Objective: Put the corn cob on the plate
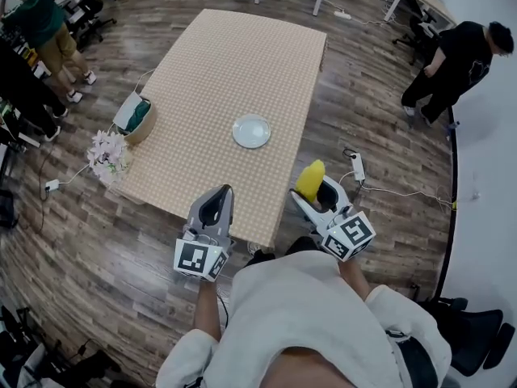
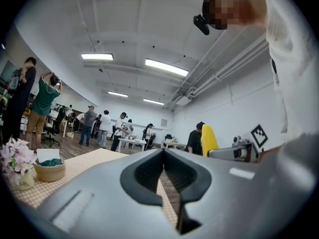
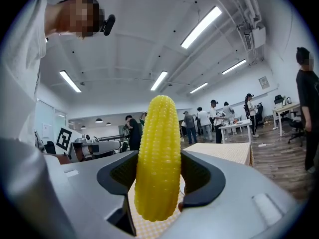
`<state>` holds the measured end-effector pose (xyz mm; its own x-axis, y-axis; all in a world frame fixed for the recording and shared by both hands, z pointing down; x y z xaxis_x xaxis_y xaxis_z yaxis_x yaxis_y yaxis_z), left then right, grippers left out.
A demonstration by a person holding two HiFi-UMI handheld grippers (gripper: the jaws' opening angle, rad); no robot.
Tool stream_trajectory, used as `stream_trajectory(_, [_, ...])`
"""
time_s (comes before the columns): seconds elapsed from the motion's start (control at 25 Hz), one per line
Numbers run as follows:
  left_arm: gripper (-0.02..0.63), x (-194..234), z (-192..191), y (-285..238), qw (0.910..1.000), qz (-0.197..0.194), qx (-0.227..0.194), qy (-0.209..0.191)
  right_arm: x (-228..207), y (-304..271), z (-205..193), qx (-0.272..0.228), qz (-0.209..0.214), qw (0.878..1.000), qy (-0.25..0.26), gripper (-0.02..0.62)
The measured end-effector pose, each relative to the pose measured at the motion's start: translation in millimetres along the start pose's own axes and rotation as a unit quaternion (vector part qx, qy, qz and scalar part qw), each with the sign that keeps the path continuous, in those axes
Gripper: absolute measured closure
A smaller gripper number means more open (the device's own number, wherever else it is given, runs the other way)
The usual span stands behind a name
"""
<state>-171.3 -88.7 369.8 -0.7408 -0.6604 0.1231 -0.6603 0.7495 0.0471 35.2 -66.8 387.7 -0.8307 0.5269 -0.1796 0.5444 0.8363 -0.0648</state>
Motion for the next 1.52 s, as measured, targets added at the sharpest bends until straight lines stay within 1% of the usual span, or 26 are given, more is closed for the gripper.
stream_trajectory(0.2, [0.598,-7.4,-4.7,-5.8,1.0000,-0.002,0.005,0.003,-4.6,3.4,-3.4,0.009,0.005,1.000,-0.002,0.336])
stream_trajectory(0.44, [0.598,-8.5,-5.3,-15.4,0.9997,0.024,0.008,0.001,-19.4,-6.7,-0.9,0.006,0.028,1.000,-0.003,0.336])
stream_trajectory(0.6, [0.598,-10.9,-5.1,-33.5,0.9989,0.047,0.005,0.004,-38.2,-16.0,4.1,0.005,0.051,0.999,-0.002,0.336])
stream_trajectory(0.76, [0.598,-18.2,-6.8,-64.0,0.9982,0.060,0.007,-0.001,-67.9,-22.2,7.0,0.003,0.066,0.998,-0.010,0.336])
stream_trajectory(0.96, [0.598,-26.2,-22.2,-83.8,0.9963,0.084,0.017,0.001,-98.4,-24.8,-2.2,0.013,0.082,0.996,-0.020,0.336])
stream_trajectory(1.08, [0.598,-27.2,-31.7,-90.2,0.9952,0.094,0.026,0.010,-110.5,-28.9,-10.0,0.025,0.083,0.996,-0.027,0.336])
stream_trajectory(1.2, [0.598,-24.0,-43.4,-97.2,0.9947,0.093,0.041,0.019,-117.3,-34.4,-17.2,0.038,0.078,0.996,-0.034,0.336])
stream_trajectory(1.4, [0.598,-9.7,-55.5,-102.1,0.9937,0.090,0.060,0.032,-117.3,-45.8,-35.9,0.065,0.073,0.994,-0.048,0.336])
stream_trajectory(1.52, [0.598,2.3,-67.5,-99.9,0.9918,0.092,0.078,0.043,-115.3,-55.0,-51.1,0.083,0.067,0.992,-0.061,0.336])
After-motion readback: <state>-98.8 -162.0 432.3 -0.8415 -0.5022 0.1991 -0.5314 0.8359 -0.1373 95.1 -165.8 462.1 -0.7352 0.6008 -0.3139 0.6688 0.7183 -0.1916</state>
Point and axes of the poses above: the fingertips, and each gripper's own axes: y backward along the fingers, x to its left, z out of its top, the point moved 4 cm from there along y, backward along the fingers, and after that the axes turned 2 degrees about -x, right-handed, at the moved point
